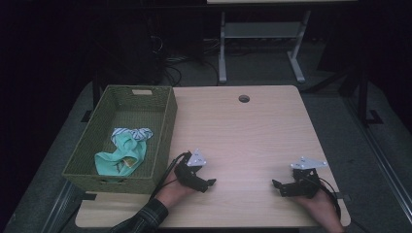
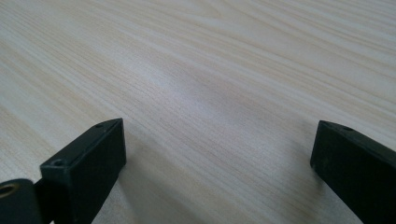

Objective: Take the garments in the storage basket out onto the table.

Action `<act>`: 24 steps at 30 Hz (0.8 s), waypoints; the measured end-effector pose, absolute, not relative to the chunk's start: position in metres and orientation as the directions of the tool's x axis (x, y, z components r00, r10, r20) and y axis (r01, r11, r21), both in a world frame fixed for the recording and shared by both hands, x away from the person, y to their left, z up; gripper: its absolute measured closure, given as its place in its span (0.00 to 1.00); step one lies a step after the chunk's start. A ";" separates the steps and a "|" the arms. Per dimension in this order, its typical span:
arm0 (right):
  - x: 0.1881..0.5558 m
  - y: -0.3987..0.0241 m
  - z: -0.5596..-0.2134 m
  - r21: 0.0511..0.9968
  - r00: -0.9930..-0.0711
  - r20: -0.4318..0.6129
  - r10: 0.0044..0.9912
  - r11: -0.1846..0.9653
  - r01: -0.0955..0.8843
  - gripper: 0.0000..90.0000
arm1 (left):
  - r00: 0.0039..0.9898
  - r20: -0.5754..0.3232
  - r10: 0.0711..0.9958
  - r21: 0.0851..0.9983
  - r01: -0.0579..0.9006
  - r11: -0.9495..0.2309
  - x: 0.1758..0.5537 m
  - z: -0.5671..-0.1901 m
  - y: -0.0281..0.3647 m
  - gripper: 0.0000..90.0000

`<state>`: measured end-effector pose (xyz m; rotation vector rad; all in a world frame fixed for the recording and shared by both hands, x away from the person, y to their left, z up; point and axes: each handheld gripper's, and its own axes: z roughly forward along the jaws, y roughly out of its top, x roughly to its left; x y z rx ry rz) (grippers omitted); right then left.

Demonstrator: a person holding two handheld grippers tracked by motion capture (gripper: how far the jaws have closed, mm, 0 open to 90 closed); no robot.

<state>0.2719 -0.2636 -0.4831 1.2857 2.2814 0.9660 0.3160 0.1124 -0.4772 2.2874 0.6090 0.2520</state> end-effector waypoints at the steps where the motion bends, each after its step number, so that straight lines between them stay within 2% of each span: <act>1: 0.272 -0.264 -0.483 0.707 -0.528 0.029 0.849 0.356 0.612 0.03 | 0.868 -0.002 0.496 0.706 0.353 -0.614 0.316 -0.477 0.112 0.13; 24: 0.272 -0.263 -0.483 0.706 -0.528 0.030 0.849 0.356 0.612 0.03 | 0.870 -0.020 0.493 0.670 0.377 -0.640 0.320 -0.469 0.111 0.14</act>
